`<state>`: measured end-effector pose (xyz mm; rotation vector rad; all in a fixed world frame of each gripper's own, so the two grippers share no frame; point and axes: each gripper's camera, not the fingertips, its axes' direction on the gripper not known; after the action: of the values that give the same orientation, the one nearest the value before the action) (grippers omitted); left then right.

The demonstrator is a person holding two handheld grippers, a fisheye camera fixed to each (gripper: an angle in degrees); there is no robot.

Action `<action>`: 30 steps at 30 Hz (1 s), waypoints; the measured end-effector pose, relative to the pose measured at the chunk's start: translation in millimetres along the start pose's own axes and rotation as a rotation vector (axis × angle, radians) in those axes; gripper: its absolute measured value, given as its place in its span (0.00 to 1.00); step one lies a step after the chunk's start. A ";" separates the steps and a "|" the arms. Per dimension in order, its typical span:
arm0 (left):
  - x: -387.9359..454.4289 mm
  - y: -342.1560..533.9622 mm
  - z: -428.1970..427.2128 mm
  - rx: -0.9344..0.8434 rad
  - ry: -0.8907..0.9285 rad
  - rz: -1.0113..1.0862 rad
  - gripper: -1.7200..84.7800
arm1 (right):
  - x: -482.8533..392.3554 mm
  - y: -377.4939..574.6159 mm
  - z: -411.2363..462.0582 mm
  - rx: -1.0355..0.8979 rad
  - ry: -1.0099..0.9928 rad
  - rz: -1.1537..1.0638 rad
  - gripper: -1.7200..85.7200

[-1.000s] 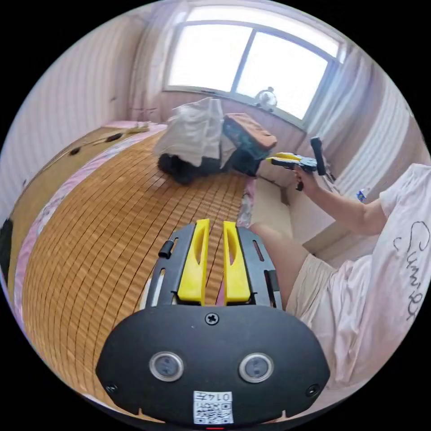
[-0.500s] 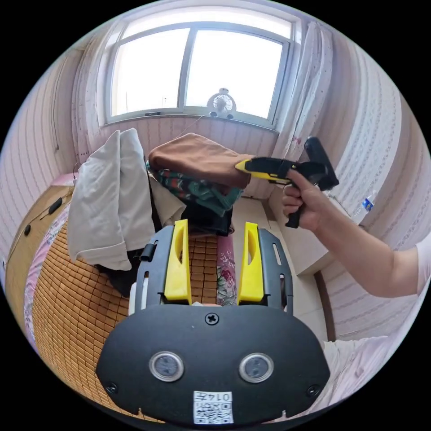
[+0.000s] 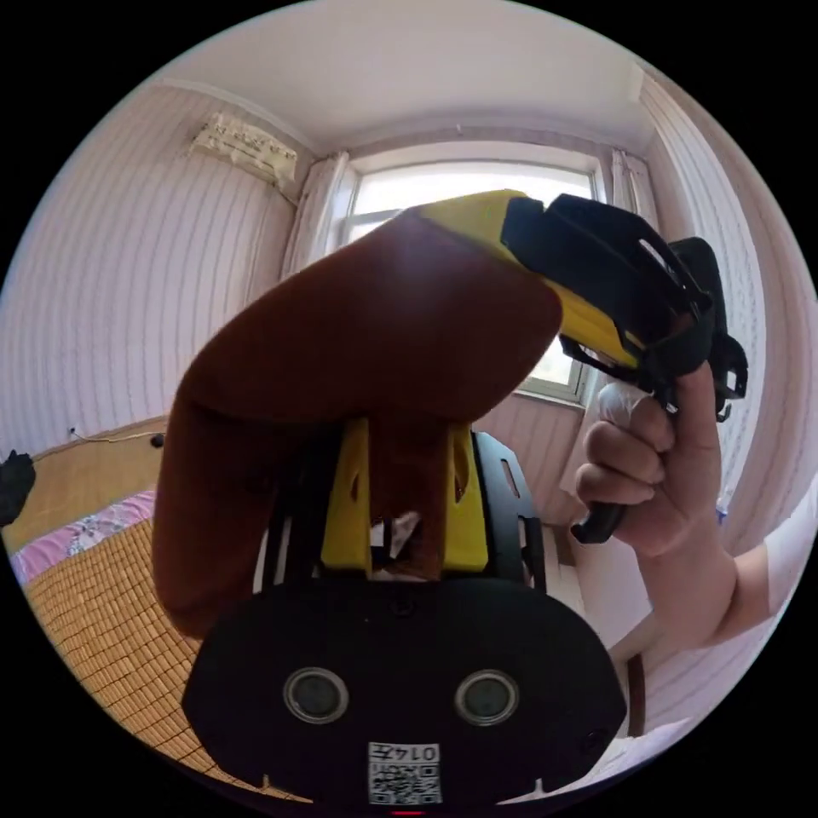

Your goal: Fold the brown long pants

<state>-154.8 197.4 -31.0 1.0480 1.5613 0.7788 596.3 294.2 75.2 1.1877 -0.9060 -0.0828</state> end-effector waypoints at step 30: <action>-194.9 232.3 -160.9 -0.646 -0.297 -0.567 0.04 | 42.0 256.9 292.4 -0.879 0.100 0.621 0.06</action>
<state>-245.2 118.9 290.7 0.2100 1.1390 0.6224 335.5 157.2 332.8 0.0759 -0.9611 0.0786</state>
